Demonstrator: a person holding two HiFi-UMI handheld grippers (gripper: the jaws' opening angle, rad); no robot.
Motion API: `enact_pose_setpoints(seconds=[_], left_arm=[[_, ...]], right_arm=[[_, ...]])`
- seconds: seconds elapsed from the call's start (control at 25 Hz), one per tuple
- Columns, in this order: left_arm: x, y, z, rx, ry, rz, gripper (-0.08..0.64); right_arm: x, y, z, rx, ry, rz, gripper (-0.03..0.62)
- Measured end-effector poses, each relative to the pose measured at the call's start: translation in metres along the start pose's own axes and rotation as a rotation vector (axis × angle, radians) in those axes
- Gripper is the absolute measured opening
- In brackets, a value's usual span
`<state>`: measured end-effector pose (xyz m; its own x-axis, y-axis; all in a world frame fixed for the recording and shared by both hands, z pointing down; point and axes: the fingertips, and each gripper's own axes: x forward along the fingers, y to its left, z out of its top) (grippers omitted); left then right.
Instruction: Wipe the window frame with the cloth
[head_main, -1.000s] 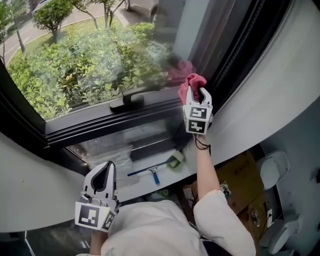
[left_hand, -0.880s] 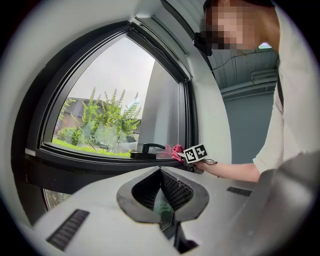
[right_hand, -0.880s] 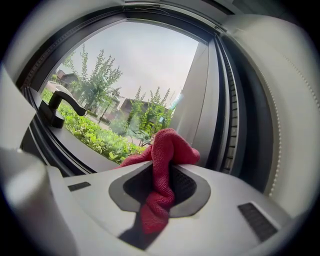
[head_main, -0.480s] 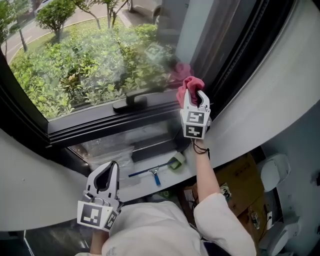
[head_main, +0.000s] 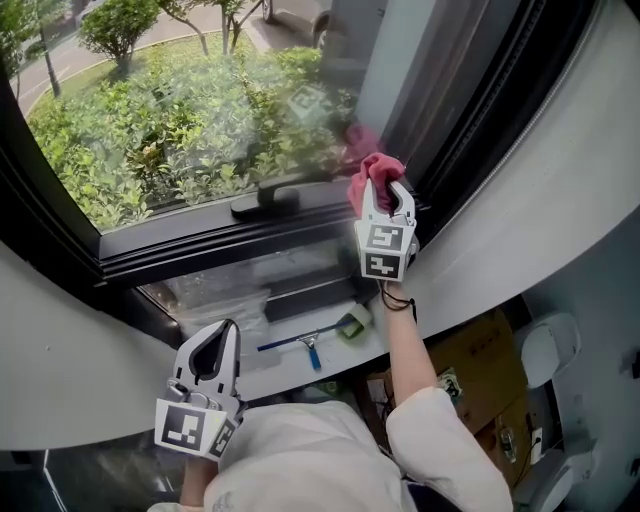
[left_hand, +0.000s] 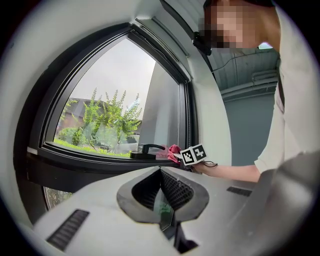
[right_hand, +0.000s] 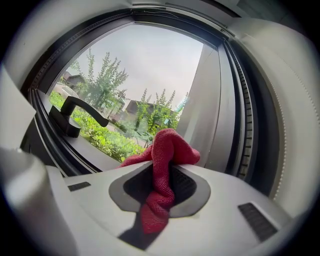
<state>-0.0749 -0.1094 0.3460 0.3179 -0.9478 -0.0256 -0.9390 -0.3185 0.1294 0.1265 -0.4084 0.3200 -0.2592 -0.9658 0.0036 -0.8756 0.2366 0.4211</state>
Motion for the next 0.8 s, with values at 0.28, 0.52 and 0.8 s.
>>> enact_pose_setpoints(seconds=[0.28,0.52,0.8], left_arm=[[0.002,-0.006,0.000,0.007,-0.006,-0.016,0.008],[0.003,-0.007,-0.001,0.004,-0.006,-0.020,0.008],[0.002,-0.005,0.001,0.007,-0.011,-0.023,0.008]], right_arm=[[-0.001,0.012,0.004,-0.002,0.002,0.011,0.083],[-0.003,0.020,0.010,-0.015,-0.004,0.017,0.083],[-0.006,0.029,0.017,-0.024,-0.009,0.021,0.083]])
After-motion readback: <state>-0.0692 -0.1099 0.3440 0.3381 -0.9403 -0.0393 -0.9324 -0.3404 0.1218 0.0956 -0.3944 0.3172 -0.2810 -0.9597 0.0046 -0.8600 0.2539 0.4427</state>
